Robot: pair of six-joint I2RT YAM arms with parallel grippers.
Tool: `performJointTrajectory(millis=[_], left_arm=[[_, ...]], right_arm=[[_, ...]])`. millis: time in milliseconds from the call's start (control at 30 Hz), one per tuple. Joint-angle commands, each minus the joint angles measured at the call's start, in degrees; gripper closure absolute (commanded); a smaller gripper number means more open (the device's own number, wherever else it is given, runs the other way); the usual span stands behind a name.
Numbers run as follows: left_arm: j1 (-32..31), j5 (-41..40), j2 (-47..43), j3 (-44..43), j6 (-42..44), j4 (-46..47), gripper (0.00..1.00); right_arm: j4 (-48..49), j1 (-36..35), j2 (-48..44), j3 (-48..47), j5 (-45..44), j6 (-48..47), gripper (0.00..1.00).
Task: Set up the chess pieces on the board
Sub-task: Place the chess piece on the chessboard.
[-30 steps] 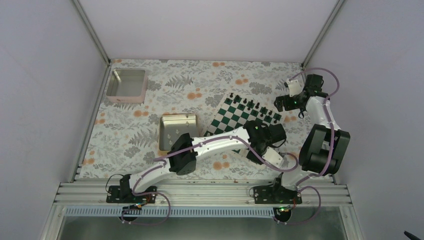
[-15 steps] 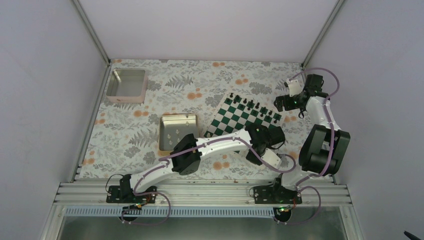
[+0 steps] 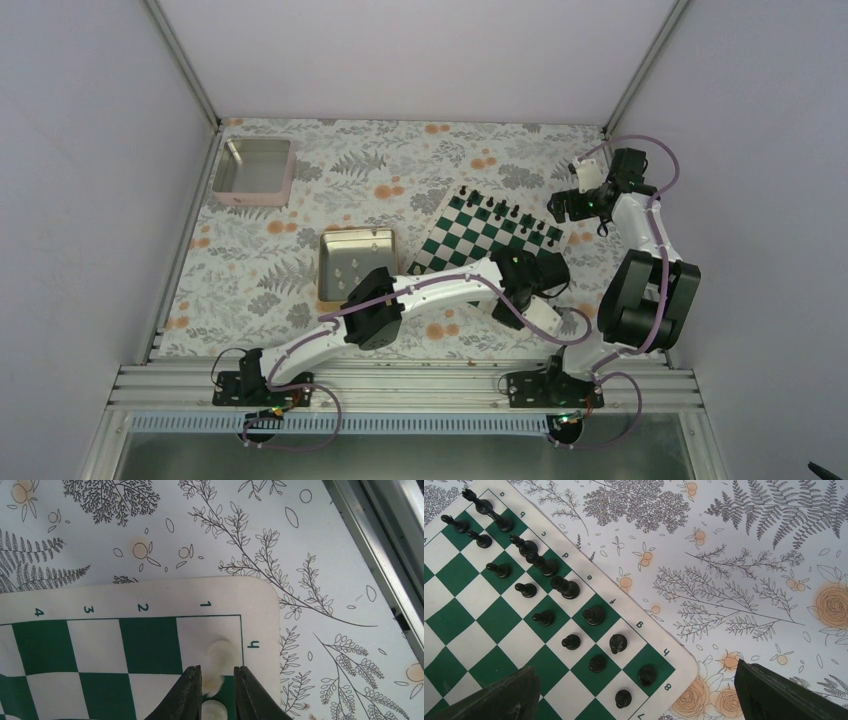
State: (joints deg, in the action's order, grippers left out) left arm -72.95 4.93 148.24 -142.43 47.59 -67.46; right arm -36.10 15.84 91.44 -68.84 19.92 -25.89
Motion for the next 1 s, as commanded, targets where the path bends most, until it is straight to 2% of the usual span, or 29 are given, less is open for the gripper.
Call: performJointTrajectory(millis=[0, 300, 433, 567, 667, 733, 833, 967], left_arm=[[0.09, -0.38, 2.11, -1.26, 0.75, 0.98, 0.82], [0.17, -2.40, -1.05, -1.83, 0.05, -0.58, 0.75], [0.32, -6.22, -8.00, 0.93, -0.75, -2.44, 0.70], [0.84, -8.54, -18.97, 6.30, -1.89, -3.22, 0.66], [1.93, -11.20, -27.12, 13.55, -3.38, -3.06, 0.62], [5.01, -13.27, -32.84, 21.43, -4.46, -1.56, 0.61], [11.28, -13.90, -42.03, 37.12, -5.32, 2.91, 0.61], [20.61, -12.74, -51.77, 51.60, -5.45, 9.30, 0.60]], right_arm=[[-0.41, 0.54, -1.61, 0.14, 1.26, -0.21, 0.00], [-0.29, 0.65, -1.70, 0.38, 1.18, -0.30, 0.00], [-0.36, 0.71, -2.24, 0.02, 1.12, -0.26, 0.00], [-0.60, 0.76, -2.13, -0.31, 1.15, -0.39, 0.00], [-1.14, 0.72, -1.60, -0.69, 1.24, -0.48, 0.00], [-1.90, 0.67, -1.26, -1.65, 1.46, -0.80, 0.00], [-3.84, 0.28, -0.80, -3.99, 1.85, -1.42, 0.00], [-4.83, -0.58, -0.32, -6.63, 1.81, -0.83, 0.00]])
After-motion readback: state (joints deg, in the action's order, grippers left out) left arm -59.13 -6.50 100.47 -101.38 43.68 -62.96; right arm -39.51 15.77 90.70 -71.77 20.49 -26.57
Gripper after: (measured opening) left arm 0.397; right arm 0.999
